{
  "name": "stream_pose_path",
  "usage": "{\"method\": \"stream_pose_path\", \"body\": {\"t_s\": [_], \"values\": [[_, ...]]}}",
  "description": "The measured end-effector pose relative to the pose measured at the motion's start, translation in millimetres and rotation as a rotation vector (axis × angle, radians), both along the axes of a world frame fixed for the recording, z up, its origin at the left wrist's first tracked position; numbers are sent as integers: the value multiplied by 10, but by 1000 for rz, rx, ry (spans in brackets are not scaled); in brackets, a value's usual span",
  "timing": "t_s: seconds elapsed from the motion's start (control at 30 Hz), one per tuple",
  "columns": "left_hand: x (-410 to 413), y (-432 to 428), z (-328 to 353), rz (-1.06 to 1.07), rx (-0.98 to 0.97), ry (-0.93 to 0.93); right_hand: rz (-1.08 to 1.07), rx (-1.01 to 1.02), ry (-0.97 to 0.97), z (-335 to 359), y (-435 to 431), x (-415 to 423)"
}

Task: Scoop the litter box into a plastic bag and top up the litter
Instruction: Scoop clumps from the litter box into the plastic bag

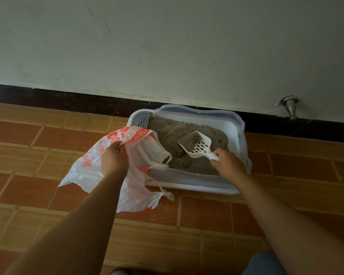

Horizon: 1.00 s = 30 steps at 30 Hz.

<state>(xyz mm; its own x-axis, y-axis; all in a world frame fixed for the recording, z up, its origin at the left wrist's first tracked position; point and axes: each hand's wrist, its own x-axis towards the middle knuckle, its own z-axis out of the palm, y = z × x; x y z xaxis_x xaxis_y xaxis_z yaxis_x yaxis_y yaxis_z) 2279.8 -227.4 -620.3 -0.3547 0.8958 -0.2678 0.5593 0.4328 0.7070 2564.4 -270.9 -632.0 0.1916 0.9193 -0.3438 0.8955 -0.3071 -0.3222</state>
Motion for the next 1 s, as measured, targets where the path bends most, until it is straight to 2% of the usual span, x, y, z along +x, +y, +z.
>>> {"method": "stream_pose_path", "body": {"t_s": [0.53,1.0], "values": [[-21,-37,-28,31,12,-2,13,136,86,107,-33,-44],[-16,-58,-45,17,8,15,2,142,32,177,-55,24]]}}
